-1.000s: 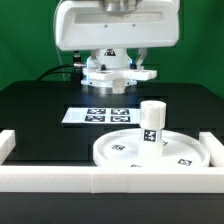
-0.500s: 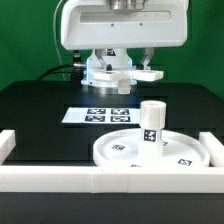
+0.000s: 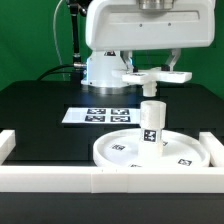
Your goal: Assemble round table
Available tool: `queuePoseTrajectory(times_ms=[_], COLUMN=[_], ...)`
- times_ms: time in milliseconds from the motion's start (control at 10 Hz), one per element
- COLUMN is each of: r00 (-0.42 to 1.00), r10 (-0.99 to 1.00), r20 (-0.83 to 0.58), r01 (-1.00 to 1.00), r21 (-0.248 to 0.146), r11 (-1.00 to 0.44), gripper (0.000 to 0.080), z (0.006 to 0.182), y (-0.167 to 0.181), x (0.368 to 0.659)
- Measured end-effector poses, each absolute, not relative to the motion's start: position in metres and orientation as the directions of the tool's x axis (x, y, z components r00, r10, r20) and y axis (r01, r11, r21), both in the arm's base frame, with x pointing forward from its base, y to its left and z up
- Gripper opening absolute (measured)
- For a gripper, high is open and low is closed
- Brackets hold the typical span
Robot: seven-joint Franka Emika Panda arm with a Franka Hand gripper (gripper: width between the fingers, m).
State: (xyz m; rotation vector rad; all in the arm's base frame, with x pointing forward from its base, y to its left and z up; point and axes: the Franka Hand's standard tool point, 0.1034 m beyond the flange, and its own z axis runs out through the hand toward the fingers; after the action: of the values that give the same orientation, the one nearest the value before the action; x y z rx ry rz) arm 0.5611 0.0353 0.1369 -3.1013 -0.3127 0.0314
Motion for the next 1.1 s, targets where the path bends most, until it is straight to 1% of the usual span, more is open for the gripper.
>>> queuePoseTrajectory(times_ms=[500,700,1100], r00=[0.978,0.977,0.975], r10=[0.207,0.213,0.218], r20=[-0.033,-0.033,-0.044], r01=[0.206,0.212,0.217], r21=[-0.028,-0.027,-0.027], r11=[-0.978,-0.977,-0.976], gripper=[0.0440,0.0440,0.0440], z=[0.128,0.126,0.115], y=[0.038,0.037,0.035], x=[0.558,0.562,0.560])
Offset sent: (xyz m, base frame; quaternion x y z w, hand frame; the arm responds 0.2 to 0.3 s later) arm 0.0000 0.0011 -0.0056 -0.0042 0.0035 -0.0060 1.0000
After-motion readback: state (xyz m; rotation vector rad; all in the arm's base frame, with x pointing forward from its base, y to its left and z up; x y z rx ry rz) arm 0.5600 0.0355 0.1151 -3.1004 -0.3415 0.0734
